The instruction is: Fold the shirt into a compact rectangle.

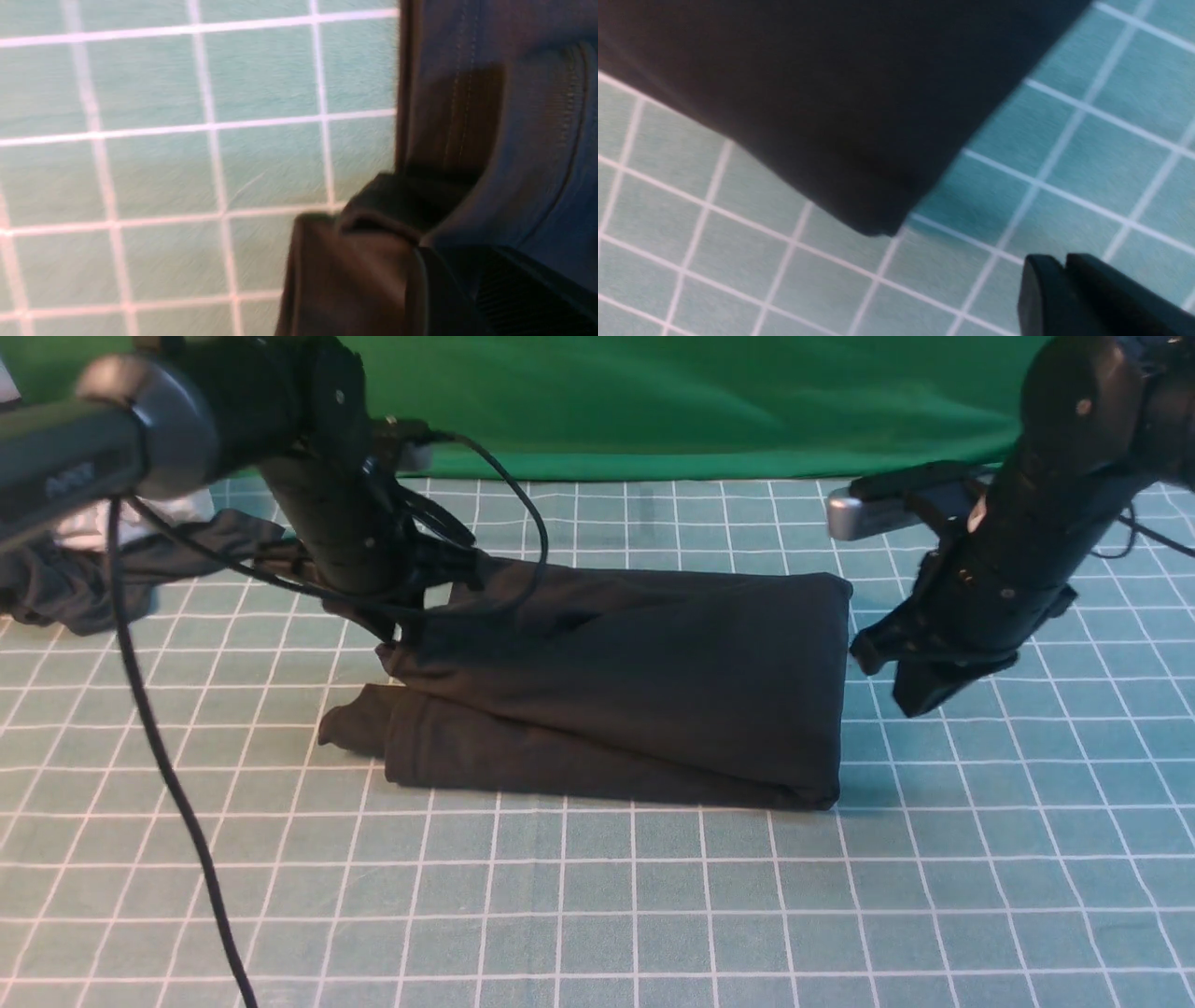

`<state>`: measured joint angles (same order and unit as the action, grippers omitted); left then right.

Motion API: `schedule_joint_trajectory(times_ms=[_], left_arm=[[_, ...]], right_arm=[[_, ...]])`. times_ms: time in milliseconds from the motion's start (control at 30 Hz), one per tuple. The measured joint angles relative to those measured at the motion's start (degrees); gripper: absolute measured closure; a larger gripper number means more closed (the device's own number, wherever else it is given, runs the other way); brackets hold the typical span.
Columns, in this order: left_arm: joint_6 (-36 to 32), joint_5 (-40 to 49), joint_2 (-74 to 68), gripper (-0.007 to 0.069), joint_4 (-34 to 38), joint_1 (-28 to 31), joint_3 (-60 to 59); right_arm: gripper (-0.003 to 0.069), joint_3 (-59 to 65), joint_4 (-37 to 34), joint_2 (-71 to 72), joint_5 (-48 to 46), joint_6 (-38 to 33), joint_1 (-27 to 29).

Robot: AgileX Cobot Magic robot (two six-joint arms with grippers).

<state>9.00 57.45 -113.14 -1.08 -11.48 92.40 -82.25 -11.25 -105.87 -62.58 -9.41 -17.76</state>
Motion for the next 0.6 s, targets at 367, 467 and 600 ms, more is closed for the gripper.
schedule_joint_trajectory(times_ms=[367, 467, 600], left_arm=[[2.34, 9.20, 7.86, 0.0249, -0.62, 0.00, -8.19], [3.97, 3.69, 7.86, 0.0189, 0.02, 0.00, -12.77], [5.06, -4.48, 7.75, 0.0112, 2.47, 0.00, -18.14]], right_arm=[[0.0102, 3.43, -9.06, 0.00, 2.09, -0.01, -2.33], [0.0084, 3.51, -9.28, 0.00, 4.72, 0.14, -3.47], [0.0092, 3.51, -9.38, 0.00, 6.65, 0.55, -4.13]])
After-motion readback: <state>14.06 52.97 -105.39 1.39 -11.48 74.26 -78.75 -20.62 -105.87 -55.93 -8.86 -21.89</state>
